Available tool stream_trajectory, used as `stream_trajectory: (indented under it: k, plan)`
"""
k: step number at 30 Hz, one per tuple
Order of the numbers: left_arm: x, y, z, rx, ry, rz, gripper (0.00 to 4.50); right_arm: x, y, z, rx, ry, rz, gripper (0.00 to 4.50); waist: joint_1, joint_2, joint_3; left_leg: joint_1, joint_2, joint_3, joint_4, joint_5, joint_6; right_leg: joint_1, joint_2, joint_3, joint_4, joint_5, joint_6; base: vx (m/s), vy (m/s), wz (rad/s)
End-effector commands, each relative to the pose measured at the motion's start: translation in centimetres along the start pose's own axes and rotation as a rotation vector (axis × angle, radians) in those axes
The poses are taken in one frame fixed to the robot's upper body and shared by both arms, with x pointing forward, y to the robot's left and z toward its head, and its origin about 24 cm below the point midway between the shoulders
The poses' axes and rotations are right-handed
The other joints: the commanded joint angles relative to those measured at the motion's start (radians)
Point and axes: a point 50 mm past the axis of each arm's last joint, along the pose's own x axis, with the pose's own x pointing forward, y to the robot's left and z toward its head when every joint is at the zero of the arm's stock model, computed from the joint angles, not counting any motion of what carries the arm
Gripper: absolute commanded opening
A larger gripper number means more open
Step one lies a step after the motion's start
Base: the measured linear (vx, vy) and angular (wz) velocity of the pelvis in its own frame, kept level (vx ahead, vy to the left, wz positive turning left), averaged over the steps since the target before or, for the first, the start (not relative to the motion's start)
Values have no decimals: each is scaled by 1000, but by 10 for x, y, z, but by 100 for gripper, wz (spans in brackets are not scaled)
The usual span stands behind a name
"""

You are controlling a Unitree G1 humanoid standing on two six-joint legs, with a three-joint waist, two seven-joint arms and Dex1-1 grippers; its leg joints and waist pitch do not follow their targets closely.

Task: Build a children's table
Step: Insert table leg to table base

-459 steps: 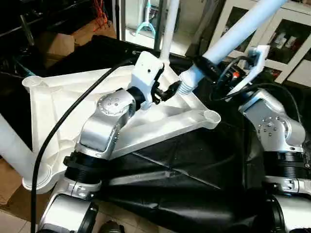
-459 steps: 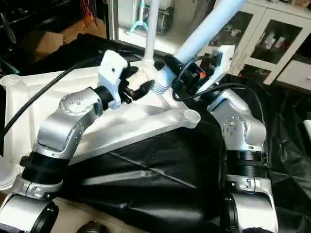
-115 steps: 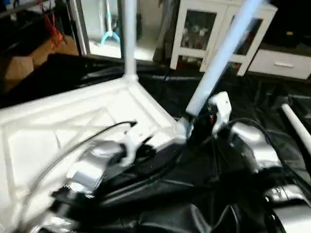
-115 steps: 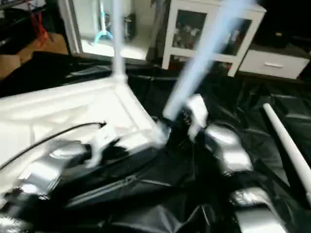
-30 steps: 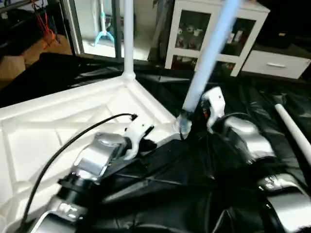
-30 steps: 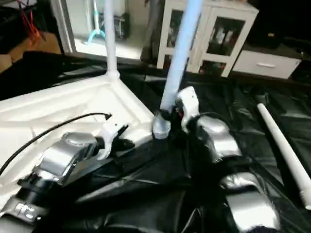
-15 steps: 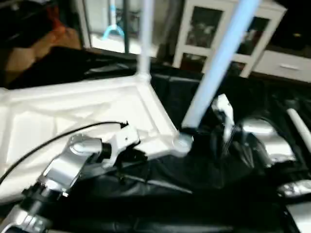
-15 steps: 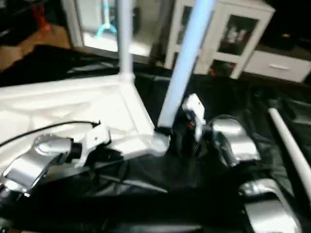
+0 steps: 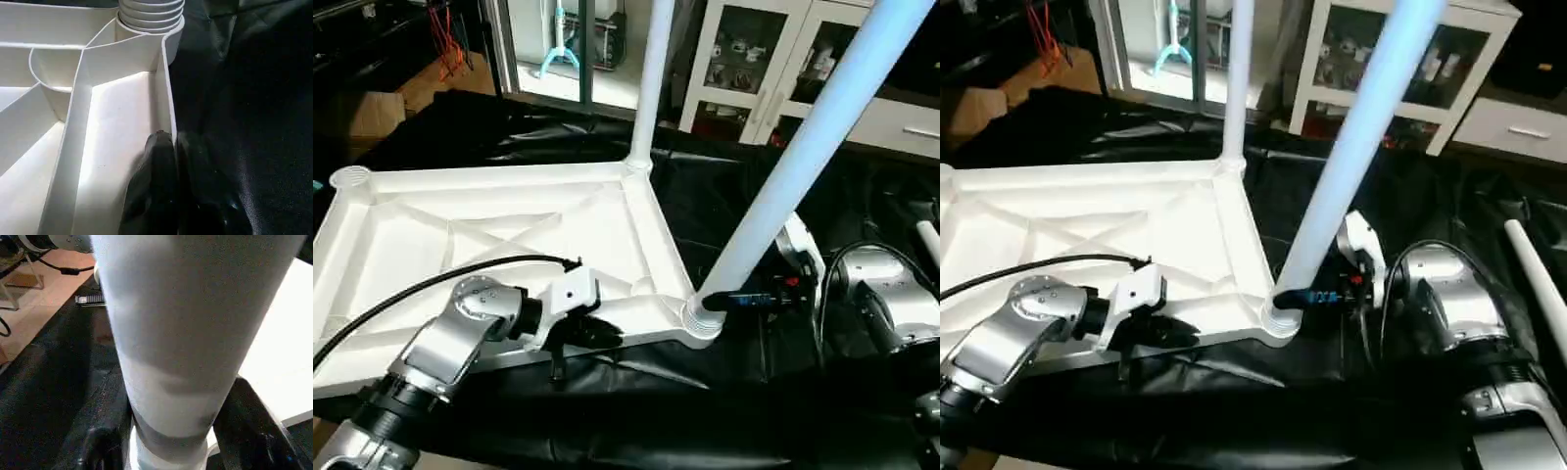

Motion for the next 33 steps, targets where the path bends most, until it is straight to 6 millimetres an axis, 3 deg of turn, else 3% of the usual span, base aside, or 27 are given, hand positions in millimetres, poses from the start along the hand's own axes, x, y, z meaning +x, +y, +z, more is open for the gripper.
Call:
stream_trajectory:
  k: [1,8,13,18,19,22,24,27,30,33]
  plan:
    - [-12,0,32,149,-142,-59,0,-14,24,-76,308,240,-63,184,-8,19,-31,11,36,-2,-57,-98,62,34,-77,47,-61,139,-276,0,0,0]
    - [-12,4,25,141,-110,-21,0,-4,17,-71,294,163,-148,184,-11,20,-28,15,36,-4,-63,-179,30,30,-78,48,-71,14,-258,0,0,0]
    - [-10,7,23,85,-109,16,0,4,9,-65,294,115,-232,184,-12,20,-28,14,35,-4,-63,-171,24,29,-77,50,-70,15,-256,0,0,0]
    - [2,18,17,-69,-85,217,0,17,-6,-72,407,84,-560,184,-27,19,-25,13,32,-7,-67,-203,-11,26,-76,52,-74,-57,-245,0,0,0]
    - [2,18,17,-69,-85,217,0,17,-6,-72,407,84,-560,184,-33,20,-25,11,32,-6,-67,-202,-16,27,-76,53,-73,-57,-246,0,0,0]
    - [16,39,16,-365,-78,616,0,28,-7,-88,578,92,-901,184,-41,19,-20,12,32,-5,-67,-204,-37,21,-76,56,-80,-106,-235,0,0,0]
    - [22,40,21,-422,-114,684,0,36,-3,-92,648,79,-974,184,-38,17,-22,13,30,-7,-64,-198,-44,22,-78,58,-84,-130,-222,0,0,0]
    - [31,37,30,-437,-154,688,0,47,2,-89,680,68,-1008,184,-32,17,-24,12,26,-6,-62,-214,-25,20,-74,58,-93,-129,-189,0,0,0]
    - [33,37,34,-437,-158,695,0,53,4,-86,694,61,-1034,184,-32,18,-21,9,27,-13,-71,-257,-34,15,-73,55,-97,-182,-145,0,0,0]
    - [32,36,35,-432,-142,694,0,56,4,-84,695,63,-1044,184,-34,19,-22,8,29,-15,-74,-248,-42,17,-71,54,-92,-135,-141,0,0,0]
